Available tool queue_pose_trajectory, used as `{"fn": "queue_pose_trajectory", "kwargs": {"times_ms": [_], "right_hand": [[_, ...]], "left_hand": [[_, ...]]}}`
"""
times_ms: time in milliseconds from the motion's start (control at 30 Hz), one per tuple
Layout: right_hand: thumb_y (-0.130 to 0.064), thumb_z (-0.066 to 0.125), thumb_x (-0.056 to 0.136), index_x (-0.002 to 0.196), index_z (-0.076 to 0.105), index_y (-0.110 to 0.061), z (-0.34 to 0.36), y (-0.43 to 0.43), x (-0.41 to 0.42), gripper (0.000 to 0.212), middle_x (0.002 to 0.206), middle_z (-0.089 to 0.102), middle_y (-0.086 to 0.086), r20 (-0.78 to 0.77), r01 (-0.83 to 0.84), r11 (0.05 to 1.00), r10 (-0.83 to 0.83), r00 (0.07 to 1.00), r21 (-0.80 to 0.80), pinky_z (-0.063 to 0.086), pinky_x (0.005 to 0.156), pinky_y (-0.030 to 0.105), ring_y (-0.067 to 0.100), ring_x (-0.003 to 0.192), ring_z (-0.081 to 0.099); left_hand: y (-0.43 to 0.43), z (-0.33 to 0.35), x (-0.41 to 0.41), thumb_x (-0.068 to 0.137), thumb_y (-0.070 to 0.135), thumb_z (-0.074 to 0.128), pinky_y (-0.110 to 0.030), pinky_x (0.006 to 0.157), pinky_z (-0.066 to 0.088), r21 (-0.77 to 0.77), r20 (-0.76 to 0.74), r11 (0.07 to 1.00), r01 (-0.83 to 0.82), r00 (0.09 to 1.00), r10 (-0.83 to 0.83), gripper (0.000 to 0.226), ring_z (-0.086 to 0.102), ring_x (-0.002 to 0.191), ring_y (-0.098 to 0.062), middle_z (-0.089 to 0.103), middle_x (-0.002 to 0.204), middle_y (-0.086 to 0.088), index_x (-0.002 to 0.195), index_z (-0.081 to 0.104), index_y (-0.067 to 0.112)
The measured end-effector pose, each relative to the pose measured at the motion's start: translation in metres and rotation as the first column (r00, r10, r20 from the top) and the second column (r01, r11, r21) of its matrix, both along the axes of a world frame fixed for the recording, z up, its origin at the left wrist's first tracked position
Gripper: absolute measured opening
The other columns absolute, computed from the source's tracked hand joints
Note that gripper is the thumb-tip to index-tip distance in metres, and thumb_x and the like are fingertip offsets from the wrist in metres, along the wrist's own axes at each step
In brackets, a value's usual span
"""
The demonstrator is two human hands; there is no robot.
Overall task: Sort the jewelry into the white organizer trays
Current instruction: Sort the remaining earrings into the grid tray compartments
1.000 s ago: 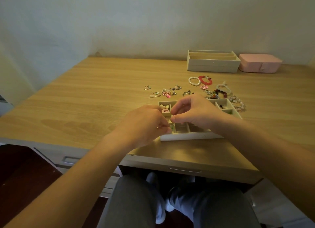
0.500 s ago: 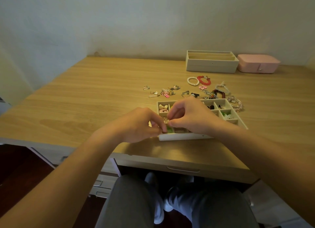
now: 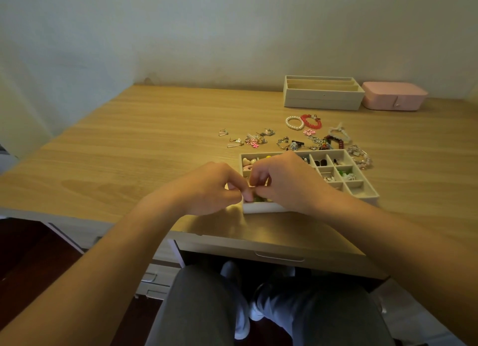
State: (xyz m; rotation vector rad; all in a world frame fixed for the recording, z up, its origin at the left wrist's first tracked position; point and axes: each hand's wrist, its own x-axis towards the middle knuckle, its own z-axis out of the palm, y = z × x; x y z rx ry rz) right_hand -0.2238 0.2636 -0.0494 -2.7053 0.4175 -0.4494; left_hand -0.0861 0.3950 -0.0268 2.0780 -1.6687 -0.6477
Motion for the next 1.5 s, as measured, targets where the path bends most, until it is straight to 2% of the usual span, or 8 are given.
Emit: {"fn": "queue_pose_trajectory", "kwargs": {"times_ms": [133,300,400,533,733,1000,1233,1500], "right_hand": [[-0.021,0.065,0.096,0.096,0.078,-0.024,0.005,-0.005,-0.003,0.013,0.079,0.069,-0.013,-0.023,-0.036,0.999,0.036,0.999,0.001,0.055,0.07,0.037,0.009,0.072,0.063],[-0.011,0.059,0.099,0.105,0.076,-0.017,0.019,-0.019,-0.013,0.018,0.077,0.077,-0.007,0.069,0.005,0.953,-0.027,0.997,0.304,0.061,0.064,0.033,0.012,0.066,0.072],[-0.012,0.056,0.101,0.106,0.075,-0.017,0.02,-0.017,-0.014,0.02,0.079,0.078,-0.007,-0.001,0.001,0.928,-0.001,1.0,0.373,0.061,0.066,0.03,0.015,0.07,0.072],[-0.015,0.054,0.101,0.108,0.075,-0.018,0.016,-0.011,-0.012,0.022,0.076,0.075,-0.012,-0.099,0.033,0.929,0.004,0.995,0.368,0.052,0.059,0.019,0.008,0.071,0.071],[-0.021,0.054,0.102,0.11,0.077,-0.024,0.019,-0.011,-0.009,0.025,0.086,0.073,-0.017,-0.173,-0.027,0.951,0.083,0.981,0.308,0.061,0.074,0.042,0.019,0.08,0.071],[-0.015,0.059,0.101,0.113,0.075,-0.021,0.022,-0.023,0.003,0.022,0.089,0.077,-0.009,-0.133,-0.094,0.913,0.159,0.978,0.397,0.053,0.068,0.016,0.003,0.075,0.07],[-0.011,0.056,0.101,0.104,0.072,-0.019,0.045,-0.076,0.033,0.018,0.087,0.078,-0.004,0.047,0.091,0.829,-0.14,0.989,0.552,0.056,0.063,0.025,0.009,0.073,0.07],[-0.006,0.058,0.099,0.102,0.073,-0.02,0.032,-0.129,0.068,0.02,0.089,0.077,-0.003,-0.106,0.278,0.797,-0.263,0.959,0.536,0.059,0.082,0.036,0.014,0.08,0.071]], "left_hand": [[-0.004,-0.002,0.001,0.089,0.014,0.055,-0.017,0.049,0.032,0.007,0.04,1.0,-0.013,0.999,0.013,0.032,0.048,0.05,-0.003,0.055,0.055,0.021,0.079,0.075,0.038],[-0.011,-0.015,0.013,0.087,0.015,0.053,-0.044,0.073,0.049,-0.103,-0.021,0.993,-0.053,0.998,0.051,0.035,0.057,0.077,-0.033,0.063,0.084,-0.008,0.079,0.075,0.041],[-0.017,-0.02,0.013,0.088,0.016,0.053,-0.042,0.078,0.05,-0.073,0.009,0.996,-0.056,0.998,0.056,0.034,0.058,0.08,-0.027,0.063,0.084,0.001,0.078,0.075,0.04],[-0.022,-0.021,0.011,0.089,0.013,0.056,-0.036,0.077,0.048,-0.07,0.021,0.995,-0.066,0.997,0.068,0.035,0.059,0.081,-0.026,0.065,0.085,0.0,0.07,0.073,0.038],[-0.025,-0.017,0.015,0.086,0.015,0.058,-0.02,0.055,0.034,-0.062,0.008,0.994,-0.085,0.996,0.085,0.034,0.046,0.057,-0.003,0.055,0.058,0.016,0.063,0.07,0.036],[-0.035,-0.012,0.036,0.084,0.01,0.056,-0.026,0.058,0.037,0.055,-0.043,0.997,-0.051,0.998,0.053,0.038,0.047,0.059,-0.004,0.057,0.06,0.012,0.06,0.073,0.034],[-0.072,0.002,0.072,0.088,0.002,0.053,-0.025,0.058,0.038,-0.132,-0.269,0.976,-0.174,0.954,0.133,0.034,0.048,0.06,-0.007,0.06,0.066,0.003,0.072,0.074,0.024],[-0.151,-0.021,0.084,0.086,0.013,0.07,-0.026,0.066,0.054,-0.211,-0.018,0.943,-0.259,0.965,0.261,0.021,0.066,0.073,-0.013,0.068,0.081,0.005,0.082,0.071,0.033]]}}
